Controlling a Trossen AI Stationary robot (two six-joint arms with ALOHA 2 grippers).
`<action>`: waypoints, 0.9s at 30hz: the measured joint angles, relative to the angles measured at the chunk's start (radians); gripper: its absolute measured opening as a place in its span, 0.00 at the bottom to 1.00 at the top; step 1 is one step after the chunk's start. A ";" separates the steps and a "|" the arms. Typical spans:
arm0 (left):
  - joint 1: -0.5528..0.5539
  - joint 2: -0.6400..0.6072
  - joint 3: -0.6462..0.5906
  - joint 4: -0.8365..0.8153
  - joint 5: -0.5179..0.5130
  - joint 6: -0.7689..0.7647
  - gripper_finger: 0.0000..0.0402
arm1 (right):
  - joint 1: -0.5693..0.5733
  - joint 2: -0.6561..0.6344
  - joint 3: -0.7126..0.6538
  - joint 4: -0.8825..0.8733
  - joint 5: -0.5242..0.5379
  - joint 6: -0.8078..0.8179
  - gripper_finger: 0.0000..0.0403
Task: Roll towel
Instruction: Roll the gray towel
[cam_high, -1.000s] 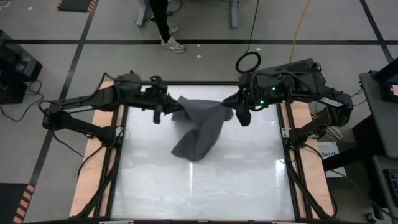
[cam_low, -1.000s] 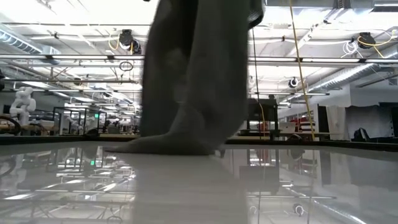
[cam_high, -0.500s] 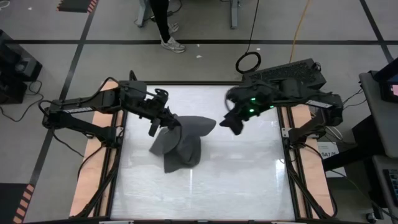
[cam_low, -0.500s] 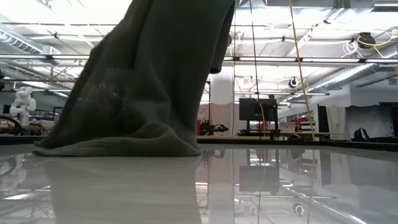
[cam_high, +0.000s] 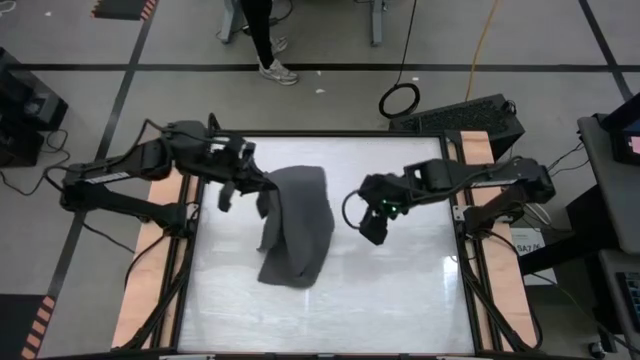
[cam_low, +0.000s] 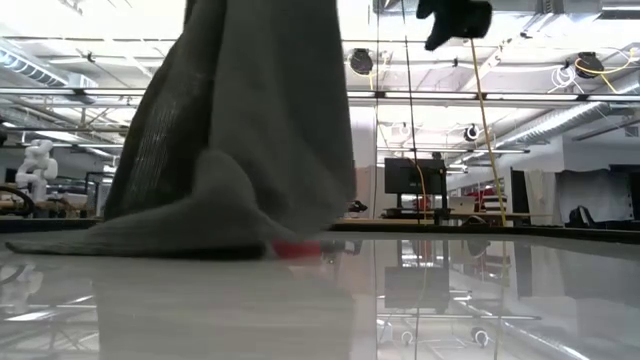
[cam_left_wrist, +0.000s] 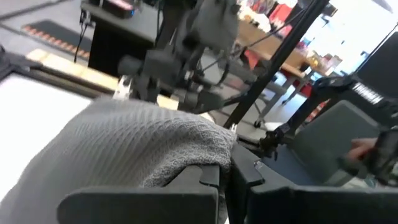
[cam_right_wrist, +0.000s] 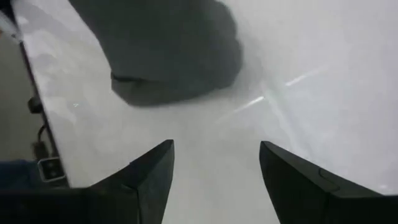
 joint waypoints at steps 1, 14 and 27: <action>0.000 -0.014 0.000 -0.001 0.000 0.000 0.00 | 0.006 -0.009 -0.031 0.043 -0.004 0.015 0.55; -0.006 -0.047 0.000 -0.023 -0.106 0.014 0.01 | 0.018 -0.078 -0.149 0.210 -0.075 0.029 0.53; -0.090 0.054 0.000 -0.016 -0.189 0.110 0.02 | -0.062 -0.310 -0.146 0.212 -0.081 0.082 0.53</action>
